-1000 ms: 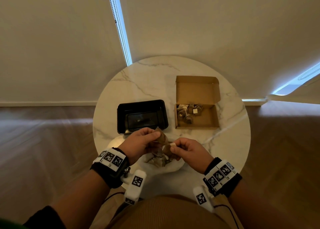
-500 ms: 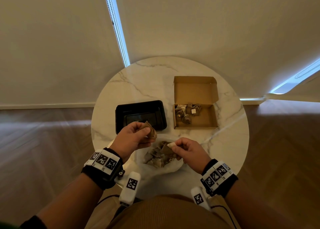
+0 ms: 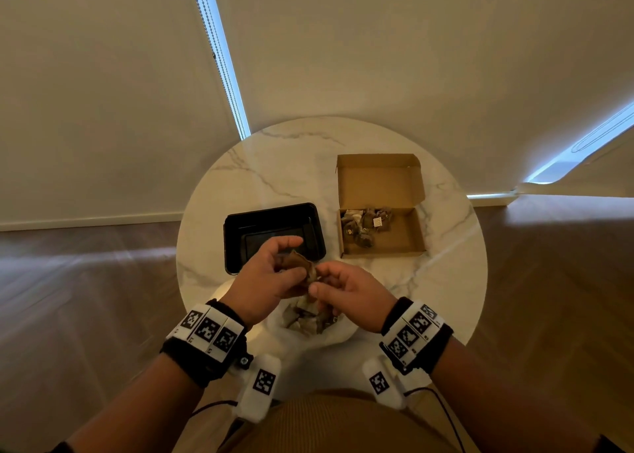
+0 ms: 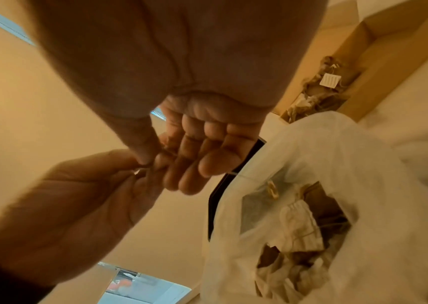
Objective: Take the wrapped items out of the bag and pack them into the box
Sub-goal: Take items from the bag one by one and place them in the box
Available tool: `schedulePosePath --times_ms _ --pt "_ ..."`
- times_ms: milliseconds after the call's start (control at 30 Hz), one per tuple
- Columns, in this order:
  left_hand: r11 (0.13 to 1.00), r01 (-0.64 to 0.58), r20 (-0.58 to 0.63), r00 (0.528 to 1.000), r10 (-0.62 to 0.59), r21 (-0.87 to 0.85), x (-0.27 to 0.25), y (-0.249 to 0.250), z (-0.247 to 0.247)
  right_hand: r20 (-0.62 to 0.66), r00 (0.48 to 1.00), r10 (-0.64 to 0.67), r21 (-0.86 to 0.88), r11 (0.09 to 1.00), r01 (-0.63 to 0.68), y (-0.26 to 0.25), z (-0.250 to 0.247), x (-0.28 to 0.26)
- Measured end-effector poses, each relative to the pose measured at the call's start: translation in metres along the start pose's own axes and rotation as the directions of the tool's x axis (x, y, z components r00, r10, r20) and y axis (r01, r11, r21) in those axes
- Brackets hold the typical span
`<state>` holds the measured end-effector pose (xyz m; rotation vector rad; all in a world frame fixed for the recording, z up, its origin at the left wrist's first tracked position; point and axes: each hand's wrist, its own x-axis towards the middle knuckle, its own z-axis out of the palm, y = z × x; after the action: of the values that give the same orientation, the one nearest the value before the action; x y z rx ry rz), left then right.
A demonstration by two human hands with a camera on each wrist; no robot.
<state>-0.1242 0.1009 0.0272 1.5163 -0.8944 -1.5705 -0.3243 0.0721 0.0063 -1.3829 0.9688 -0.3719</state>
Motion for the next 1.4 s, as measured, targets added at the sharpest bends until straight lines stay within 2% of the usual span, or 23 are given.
schedulePosePath --times_ms 100,200,333,433,533,633,767,867,933,1100,1300,1400 --pt "0.999 -0.031 -0.019 0.999 0.031 -0.011 -0.002 0.007 -0.008 -0.044 0.999 -0.032 -0.15 0.988 0.025 -0.006 -0.009 -0.002" --pt "0.996 -0.026 -0.006 1.0 0.027 0.083 -0.004 0.009 -0.019 -0.095 0.993 -0.069 -0.221 0.974 0.046 -0.013 -0.02 -0.005" --pt "0.922 -0.074 0.091 0.995 0.042 0.381 -0.008 0.008 -0.02 -0.071 0.986 -0.149 -0.351 0.929 0.115 -0.025 -0.024 -0.006" --pt "0.888 -0.102 0.187 0.982 0.019 0.448 -0.012 0.014 -0.006 -0.039 0.975 -0.221 -0.415 0.891 0.185 -0.036 -0.023 -0.007" --pt "0.862 -0.174 0.288 0.957 0.034 0.476 -0.014 0.019 0.007 -0.017 0.95 -0.311 -0.531 0.808 0.255 -0.047 -0.027 -0.007" --pt "0.854 -0.223 0.314 0.946 0.074 0.471 -0.015 0.023 0.014 -0.029 0.93 -0.366 -0.639 0.723 0.265 -0.055 -0.039 -0.004" --pt "0.866 -0.263 0.272 0.95 0.155 0.424 -0.012 0.029 0.016 -0.131 0.924 -0.36 -0.608 0.765 0.212 -0.055 -0.056 -0.002" --pt "0.937 -0.193 0.22 0.967 0.132 0.289 -0.009 0.037 0.019 -0.197 0.929 -0.313 -0.526 0.834 0.169 -0.046 -0.06 0.0" --pt "0.951 -0.193 0.187 0.971 0.149 0.241 -0.007 0.044 0.021 -0.234 0.932 -0.276 -0.463 0.875 0.142 -0.039 -0.057 0.001" --pt "0.969 -0.199 0.075 0.979 0.19 0.148 -0.001 0.057 0.026 -0.267 0.945 -0.188 -0.344 0.935 0.089 -0.032 -0.041 -0.001" --pt "0.987 -0.15 -0.087 0.984 0.154 0.057 0.01 0.06 0.03 -0.24 0.952 -0.192 -0.389 0.917 0.087 -0.028 -0.024 -0.006" --pt "0.978 -0.177 -0.165 0.967 0.193 0.112 0.013 0.06 0.028 -0.232 0.953 -0.195 -0.412 0.907 0.085 -0.03 -0.02 -0.011"
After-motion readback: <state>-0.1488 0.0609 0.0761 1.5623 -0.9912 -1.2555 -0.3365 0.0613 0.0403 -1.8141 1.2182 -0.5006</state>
